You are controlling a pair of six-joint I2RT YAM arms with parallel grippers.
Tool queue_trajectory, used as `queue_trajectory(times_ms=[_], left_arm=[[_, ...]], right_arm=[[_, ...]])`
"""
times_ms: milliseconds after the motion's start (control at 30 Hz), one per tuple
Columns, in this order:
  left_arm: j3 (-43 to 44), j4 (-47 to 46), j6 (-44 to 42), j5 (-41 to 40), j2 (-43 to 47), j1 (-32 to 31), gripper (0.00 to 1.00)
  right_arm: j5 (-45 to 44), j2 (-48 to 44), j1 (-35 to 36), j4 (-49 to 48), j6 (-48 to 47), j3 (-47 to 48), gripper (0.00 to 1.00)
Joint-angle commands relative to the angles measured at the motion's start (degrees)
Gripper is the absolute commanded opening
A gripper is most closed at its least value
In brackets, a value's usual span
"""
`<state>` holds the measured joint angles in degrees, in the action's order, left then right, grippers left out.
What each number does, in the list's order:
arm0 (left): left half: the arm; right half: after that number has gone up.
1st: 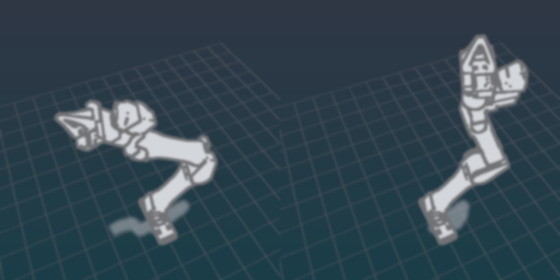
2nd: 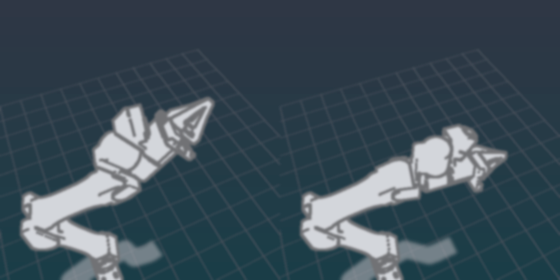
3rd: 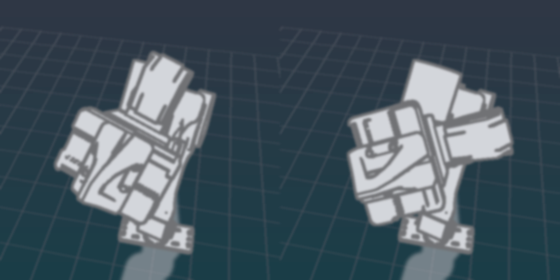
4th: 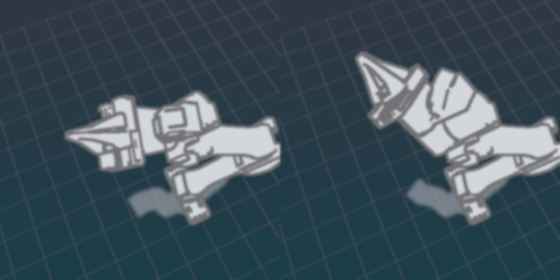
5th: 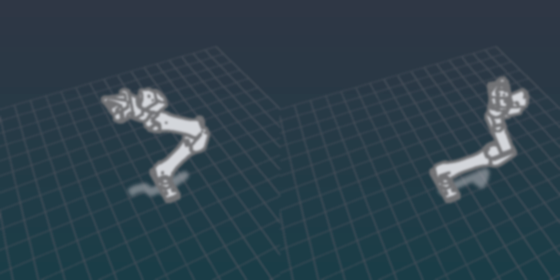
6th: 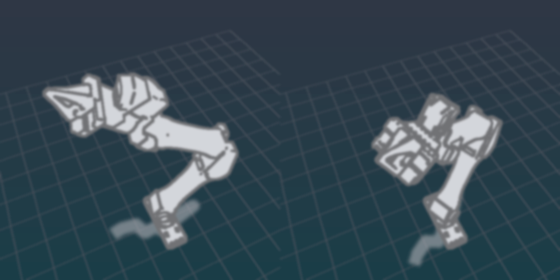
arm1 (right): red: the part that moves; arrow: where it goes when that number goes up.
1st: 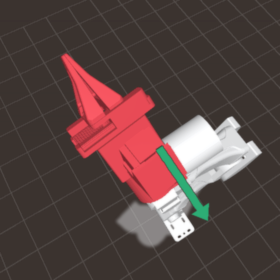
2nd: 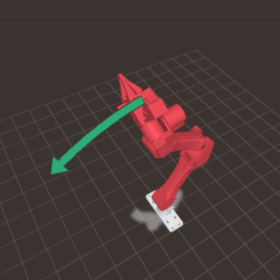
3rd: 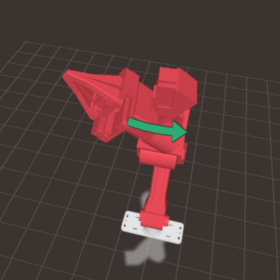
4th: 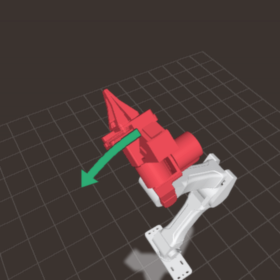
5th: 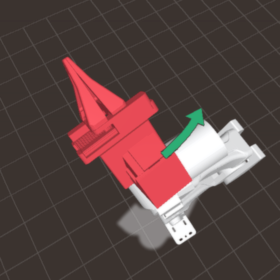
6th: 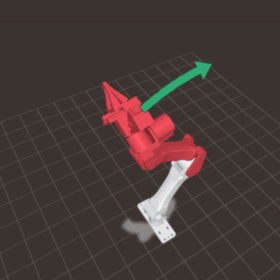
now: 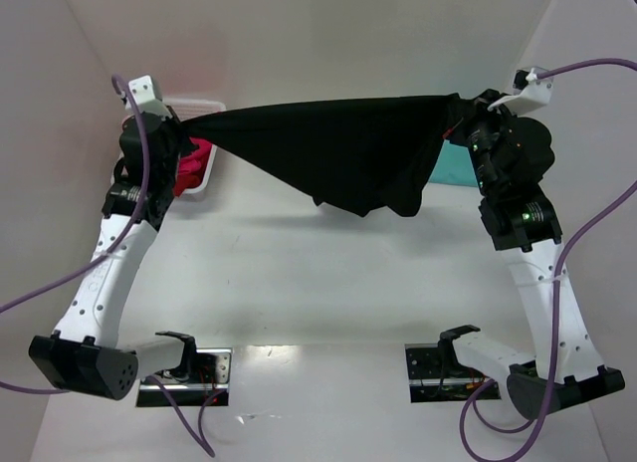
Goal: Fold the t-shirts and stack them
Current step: Flatten out the tshirt
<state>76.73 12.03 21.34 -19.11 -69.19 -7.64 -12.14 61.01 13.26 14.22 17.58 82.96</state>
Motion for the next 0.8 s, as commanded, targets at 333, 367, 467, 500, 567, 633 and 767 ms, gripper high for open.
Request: queue_trajectory(times_ms=[333, 367, 467, 500, 567, 633, 767], left_arm=[[1.67, 6.07, -3.41, 6.19, 11.88, 1.31, 0.0], [2.45, 6.07, -3.41, 6.19, 12.41, 1.31, 0.0], [3.87, 7.38, -2.62, 6.72, 13.81, 1.31, 0.0], [3.87, 7.39, -2.62, 6.72, 14.34, 1.31, 0.0], [4.39, 8.62, -3.23, 5.42, 15.65, 1.31, 0.0], [5.62, 11.25, -3.94, 4.27, 16.28, 1.31, 0.0], [7.46, 14.85, -3.94, 3.03, 20.57, 1.31, 0.0]], right_arm=[[9.68, -0.46, -0.25, 0.72, -1.76, 5.98, 0.0], [10.2, 0.07, -0.25, 1.42, -1.76, 8.51, 0.0], [12.58, 0.07, -0.25, 4.14, -1.06, 11.34, 0.0], [12.58, 0.07, -0.25, 4.15, -1.06, 11.35, 0.0], [15.47, -0.72, -0.25, 4.94, -1.67, 11.88, 0.0], [18.02, -1.34, -0.25, 7.04, -0.97, 11.88, 0.0], [27.5, -1.86, -0.25, 8.89, 4.72, 12.4, 0.0]])
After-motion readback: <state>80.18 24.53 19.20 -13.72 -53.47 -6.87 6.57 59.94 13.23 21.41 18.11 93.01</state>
